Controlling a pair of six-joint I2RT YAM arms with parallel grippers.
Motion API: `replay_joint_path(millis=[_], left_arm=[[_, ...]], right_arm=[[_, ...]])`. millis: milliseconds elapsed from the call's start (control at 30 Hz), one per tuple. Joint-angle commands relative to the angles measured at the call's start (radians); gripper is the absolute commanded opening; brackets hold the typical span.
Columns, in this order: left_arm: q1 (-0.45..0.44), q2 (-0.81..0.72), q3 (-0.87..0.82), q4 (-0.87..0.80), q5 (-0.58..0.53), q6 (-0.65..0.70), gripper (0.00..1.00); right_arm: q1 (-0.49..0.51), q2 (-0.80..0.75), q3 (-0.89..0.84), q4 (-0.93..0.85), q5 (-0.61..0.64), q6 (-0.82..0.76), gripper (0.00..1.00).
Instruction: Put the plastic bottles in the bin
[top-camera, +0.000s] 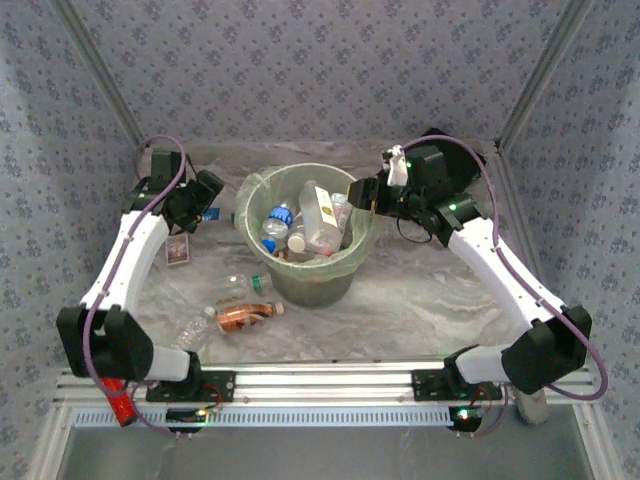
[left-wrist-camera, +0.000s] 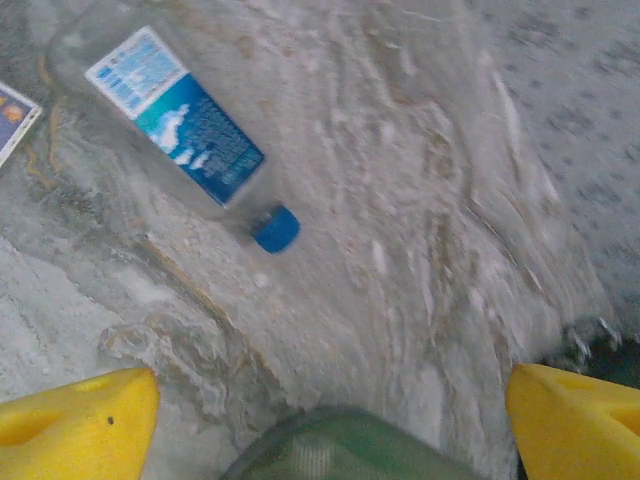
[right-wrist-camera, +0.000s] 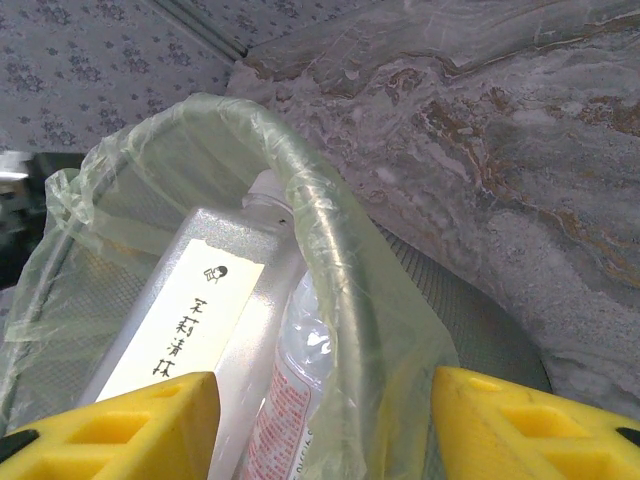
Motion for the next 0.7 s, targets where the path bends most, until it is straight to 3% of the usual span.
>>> replay_joint_path(millis=[0,200,667], left_arm=[[0.021,0.081,-0.033,0.108,-0.004,-0.103,0.91],[0.024,0.242,-0.047,0.201,-0.019,-0.209,0.94],[0.032,0.501,0.05,0.237,-0.066,-0.261,0.97]], right_arm=[[0.009,-0.013,0.014,-0.012,0.008,-0.017,0.6],[0.006,-0.006,0.016,-0.021,0.012,-0.024,0.6],[-0.003,-0.01,0.009,-0.034,-0.002,-0.035,0.58]])
